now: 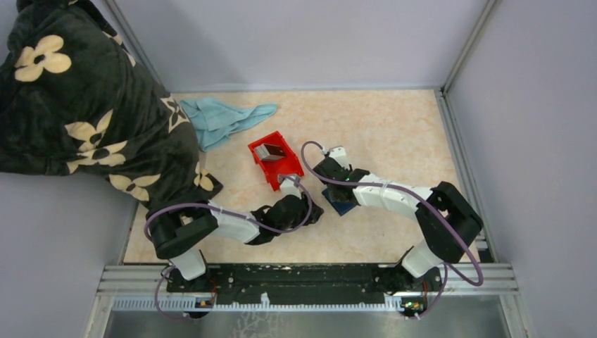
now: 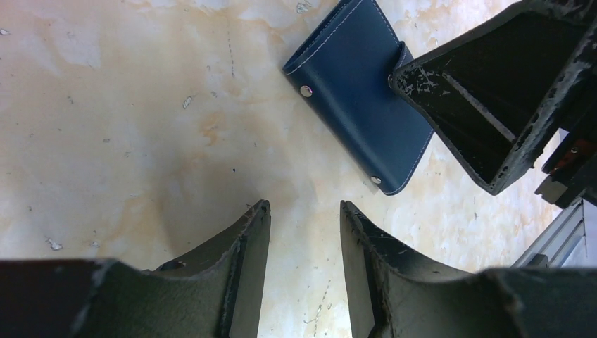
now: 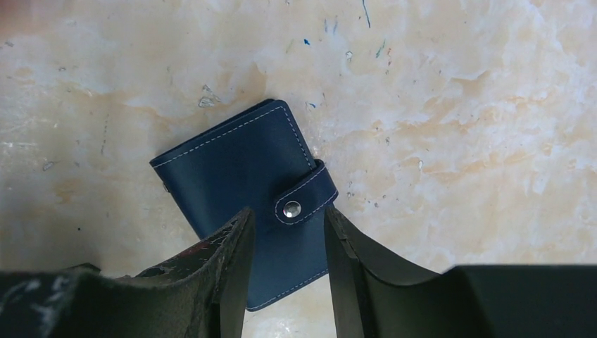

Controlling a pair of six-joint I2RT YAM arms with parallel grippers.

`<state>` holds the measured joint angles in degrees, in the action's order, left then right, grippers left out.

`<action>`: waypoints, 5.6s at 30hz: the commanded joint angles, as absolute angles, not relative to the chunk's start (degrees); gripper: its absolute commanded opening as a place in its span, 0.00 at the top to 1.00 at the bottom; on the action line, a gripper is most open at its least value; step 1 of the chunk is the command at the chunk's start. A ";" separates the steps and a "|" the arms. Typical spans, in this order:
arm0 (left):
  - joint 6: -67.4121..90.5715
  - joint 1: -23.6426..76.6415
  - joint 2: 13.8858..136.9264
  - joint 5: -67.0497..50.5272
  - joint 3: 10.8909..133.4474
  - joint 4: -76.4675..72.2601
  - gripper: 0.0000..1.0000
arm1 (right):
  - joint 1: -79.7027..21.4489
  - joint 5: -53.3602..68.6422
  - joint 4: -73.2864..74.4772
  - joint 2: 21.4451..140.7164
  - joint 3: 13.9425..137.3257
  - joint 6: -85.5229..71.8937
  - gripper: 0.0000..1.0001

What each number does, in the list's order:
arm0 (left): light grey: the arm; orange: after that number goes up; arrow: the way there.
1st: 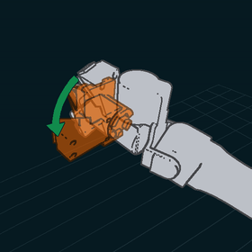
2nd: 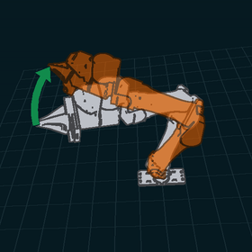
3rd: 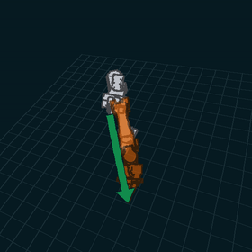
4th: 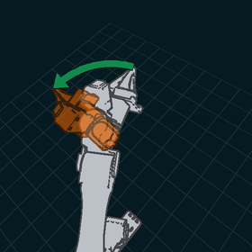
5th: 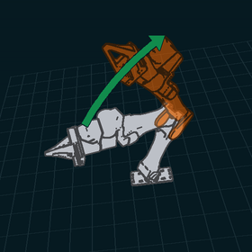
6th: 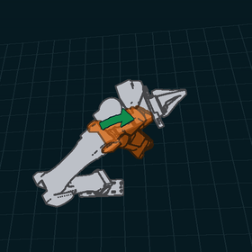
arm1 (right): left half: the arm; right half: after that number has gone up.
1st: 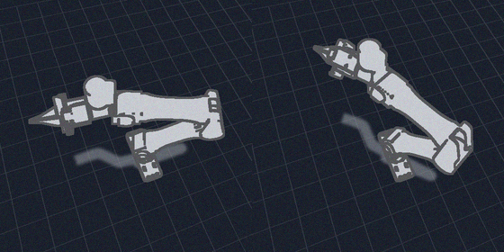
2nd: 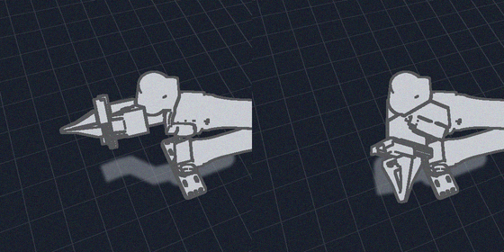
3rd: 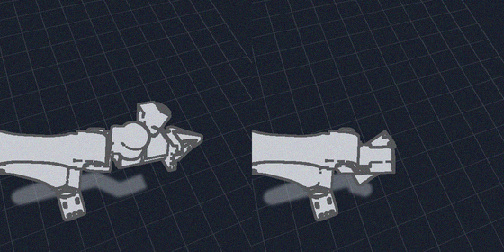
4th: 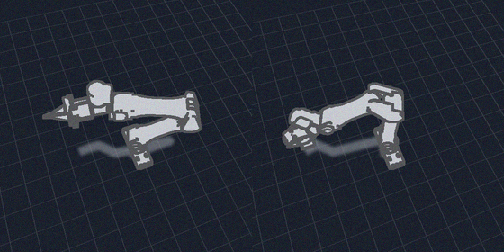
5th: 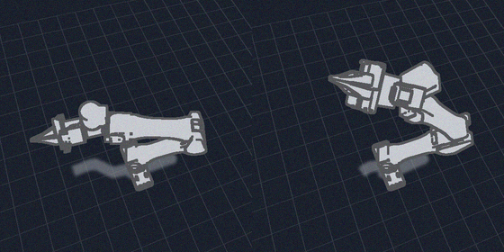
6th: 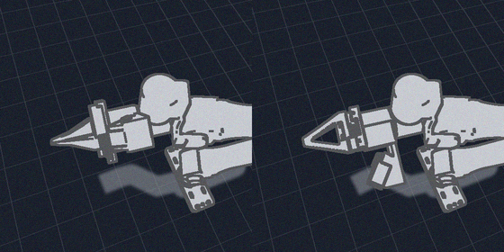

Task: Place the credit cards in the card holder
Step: Adjust the card holder at the center of the board, then move the card holder to the center of the board.

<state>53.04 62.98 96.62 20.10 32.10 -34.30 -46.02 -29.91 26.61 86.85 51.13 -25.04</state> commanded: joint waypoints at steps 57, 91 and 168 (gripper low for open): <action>60.98 55.82 107.48 13.01 39.84 -32.34 0.61 | -20.83 -6.40 1.80 65.94 25.93 -41.60 0.79; 63.69 53.62 99.10 18.03 29.53 -32.60 0.62 | -32.39 -3.62 -6.24 70.64 21.85 -49.60 0.91; 52.12 51.84 104.58 11.17 34.91 -30.04 0.71 | -29.71 1.89 -37.88 84.93 14.06 -57.06 0.58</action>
